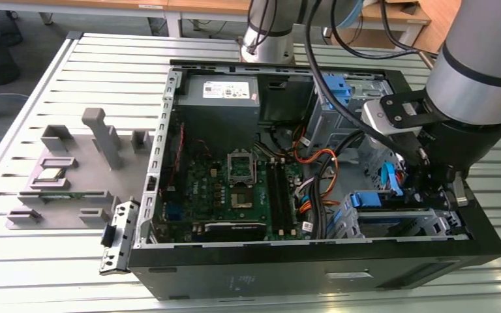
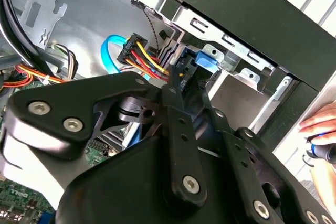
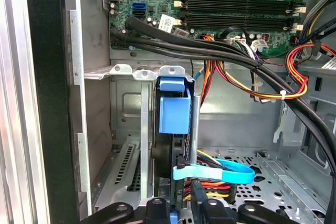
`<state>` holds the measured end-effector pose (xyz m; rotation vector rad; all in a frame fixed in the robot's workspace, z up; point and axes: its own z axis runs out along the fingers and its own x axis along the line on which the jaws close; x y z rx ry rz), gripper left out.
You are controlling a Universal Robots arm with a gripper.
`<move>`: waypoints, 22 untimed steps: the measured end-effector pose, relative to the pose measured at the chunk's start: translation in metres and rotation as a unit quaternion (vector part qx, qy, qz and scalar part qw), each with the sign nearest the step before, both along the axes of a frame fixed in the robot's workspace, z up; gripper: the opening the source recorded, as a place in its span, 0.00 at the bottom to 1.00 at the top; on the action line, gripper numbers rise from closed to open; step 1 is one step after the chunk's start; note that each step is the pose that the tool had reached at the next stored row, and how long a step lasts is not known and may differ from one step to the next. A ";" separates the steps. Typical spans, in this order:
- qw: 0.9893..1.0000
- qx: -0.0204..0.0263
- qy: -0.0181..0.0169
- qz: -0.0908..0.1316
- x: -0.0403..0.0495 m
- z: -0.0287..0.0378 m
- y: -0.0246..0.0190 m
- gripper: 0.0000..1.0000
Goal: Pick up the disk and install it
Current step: 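Insert the second disk wire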
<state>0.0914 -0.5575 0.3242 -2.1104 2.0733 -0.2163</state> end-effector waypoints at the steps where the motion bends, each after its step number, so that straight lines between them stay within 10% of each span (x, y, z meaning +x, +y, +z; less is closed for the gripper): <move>1: 1.000 0.000 0.000 0.000 0.0000 0.0002 0.0000 0.30; 22: 1.000 0.000 0.000 0.000 0.0000 0.0309 0.0001 0.30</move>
